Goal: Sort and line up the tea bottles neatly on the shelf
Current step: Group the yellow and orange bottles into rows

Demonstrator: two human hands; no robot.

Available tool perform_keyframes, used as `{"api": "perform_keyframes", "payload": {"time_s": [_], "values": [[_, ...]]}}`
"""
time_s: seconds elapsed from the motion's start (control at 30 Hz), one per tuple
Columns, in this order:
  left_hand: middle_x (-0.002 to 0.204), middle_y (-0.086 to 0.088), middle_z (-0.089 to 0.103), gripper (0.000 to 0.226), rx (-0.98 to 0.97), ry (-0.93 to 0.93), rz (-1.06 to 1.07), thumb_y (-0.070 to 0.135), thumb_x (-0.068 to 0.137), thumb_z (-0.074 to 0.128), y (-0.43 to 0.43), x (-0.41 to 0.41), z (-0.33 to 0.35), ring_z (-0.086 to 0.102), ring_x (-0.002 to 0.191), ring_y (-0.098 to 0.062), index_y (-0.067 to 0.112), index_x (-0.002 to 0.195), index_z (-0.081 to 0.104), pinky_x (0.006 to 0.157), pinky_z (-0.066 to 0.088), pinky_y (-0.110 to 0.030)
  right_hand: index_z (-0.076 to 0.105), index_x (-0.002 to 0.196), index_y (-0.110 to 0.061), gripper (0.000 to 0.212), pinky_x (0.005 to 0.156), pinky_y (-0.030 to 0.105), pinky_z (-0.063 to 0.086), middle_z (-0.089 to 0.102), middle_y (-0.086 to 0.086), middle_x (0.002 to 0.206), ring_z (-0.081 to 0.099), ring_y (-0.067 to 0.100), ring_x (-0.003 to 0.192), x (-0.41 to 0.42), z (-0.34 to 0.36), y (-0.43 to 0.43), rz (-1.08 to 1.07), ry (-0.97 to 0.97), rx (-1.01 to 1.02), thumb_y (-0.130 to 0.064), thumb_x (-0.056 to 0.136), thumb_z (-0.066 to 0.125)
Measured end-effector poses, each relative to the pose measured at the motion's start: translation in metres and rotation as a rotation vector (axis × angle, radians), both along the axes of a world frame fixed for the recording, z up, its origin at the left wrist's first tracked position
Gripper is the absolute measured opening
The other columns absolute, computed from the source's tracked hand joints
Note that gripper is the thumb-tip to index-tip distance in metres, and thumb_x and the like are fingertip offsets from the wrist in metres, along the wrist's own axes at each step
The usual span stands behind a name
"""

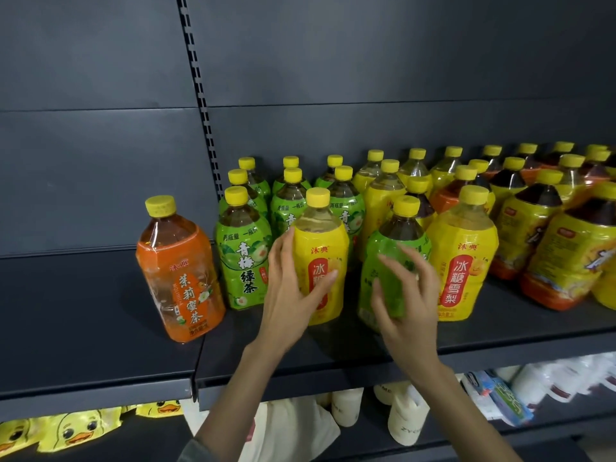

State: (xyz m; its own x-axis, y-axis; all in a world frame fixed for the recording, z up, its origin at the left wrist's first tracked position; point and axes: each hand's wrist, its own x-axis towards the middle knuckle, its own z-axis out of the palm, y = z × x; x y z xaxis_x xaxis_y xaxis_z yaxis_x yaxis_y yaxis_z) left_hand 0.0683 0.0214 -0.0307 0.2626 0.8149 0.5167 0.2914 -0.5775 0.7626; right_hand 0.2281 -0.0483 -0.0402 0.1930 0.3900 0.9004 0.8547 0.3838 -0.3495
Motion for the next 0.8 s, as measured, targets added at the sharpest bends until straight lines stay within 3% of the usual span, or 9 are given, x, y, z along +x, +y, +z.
{"api": "perform_keyframes", "payload": {"time_s": [0.1,0.17,0.2,0.33,0.47,0.57,0.67,0.8], "values": [[0.152,0.011,0.015,0.104,-0.117,-0.027,-0.060,0.073,0.066,0.061,0.009,-0.002,-0.003,0.028,0.137,-0.014,0.055,0.140,-0.010,0.105,0.038,-0.050,0.037,0.138,-0.019,0.056,0.110,0.017,0.021,0.029,0.009,0.144,0.023,0.006,0.136,0.016,-0.002,0.001,-0.062,0.172,-0.073,-0.032,0.087,0.058],[0.153,0.006,0.020,0.106,-0.143,-0.038,-0.054,0.073,0.063,0.064,0.014,-0.006,-0.003,0.031,0.136,-0.017,0.055,0.141,-0.006,0.103,0.039,-0.055,0.022,0.146,-0.027,0.073,0.110,0.011,0.017,0.019,0.008,0.151,0.013,-0.001,0.139,0.022,-0.005,0.003,-0.021,0.265,-0.184,-0.044,0.085,0.058],[0.152,0.005,0.022,0.106,-0.146,-0.044,-0.051,0.073,0.062,0.065,0.014,-0.008,-0.002,0.031,0.136,-0.017,0.054,0.141,-0.004,0.102,0.040,-0.055,0.015,0.148,-0.032,0.079,0.111,0.015,0.018,0.015,0.008,0.154,0.010,0.000,0.140,0.023,-0.008,0.004,-0.009,0.269,-0.224,-0.047,0.085,0.059],[0.151,0.006,0.022,0.104,-0.136,-0.065,-0.033,0.070,0.065,0.066,0.007,-0.014,-0.002,0.031,0.136,-0.016,0.053,0.143,-0.001,0.102,0.041,-0.052,0.001,0.145,-0.050,0.085,0.110,0.046,0.033,0.010,0.006,0.157,0.009,0.011,0.143,0.021,-0.014,0.007,-0.031,0.221,-0.270,-0.048,0.085,0.061],[0.149,0.010,0.029,0.102,-0.130,-0.098,-0.030,0.067,0.064,0.066,-0.002,-0.038,-0.005,0.037,0.132,-0.011,0.058,0.141,0.000,0.100,0.044,-0.042,-0.012,0.141,-0.057,0.085,0.106,0.058,0.030,0.019,0.017,0.154,0.019,0.024,0.142,0.012,-0.014,0.009,-0.112,0.186,-0.341,-0.057,0.086,0.053],[0.145,0.011,0.036,0.100,-0.141,-0.122,-0.027,0.064,0.062,0.067,-0.008,-0.062,-0.006,0.043,0.127,-0.007,0.062,0.139,0.003,0.097,0.046,-0.034,-0.010,0.143,-0.052,0.086,0.102,0.054,0.028,0.021,0.025,0.148,0.025,0.036,0.136,-0.002,-0.015,0.017,-0.162,0.167,-0.375,-0.057,0.084,0.052],[0.144,0.016,0.037,0.099,-0.147,-0.150,-0.039,0.059,0.064,0.070,-0.010,-0.082,-0.007,0.045,0.126,-0.003,0.057,0.142,0.009,0.099,0.046,-0.038,-0.008,0.143,-0.054,0.084,0.105,0.045,0.028,0.018,0.024,0.142,0.022,0.035,0.134,-0.014,-0.014,0.028,-0.058,0.178,-0.361,-0.052,0.087,0.055],[0.137,0.025,0.043,0.092,-0.147,-0.179,-0.011,0.057,0.068,0.071,-0.013,-0.099,-0.004,0.048,0.122,0.002,0.058,0.140,0.014,0.093,0.048,-0.026,-0.002,0.145,-0.049,0.083,0.099,0.031,0.028,0.021,0.015,0.132,0.022,0.007,0.118,-0.026,-0.011,0.045,0.109,0.141,-0.353,-0.038,0.089,0.058]]}}
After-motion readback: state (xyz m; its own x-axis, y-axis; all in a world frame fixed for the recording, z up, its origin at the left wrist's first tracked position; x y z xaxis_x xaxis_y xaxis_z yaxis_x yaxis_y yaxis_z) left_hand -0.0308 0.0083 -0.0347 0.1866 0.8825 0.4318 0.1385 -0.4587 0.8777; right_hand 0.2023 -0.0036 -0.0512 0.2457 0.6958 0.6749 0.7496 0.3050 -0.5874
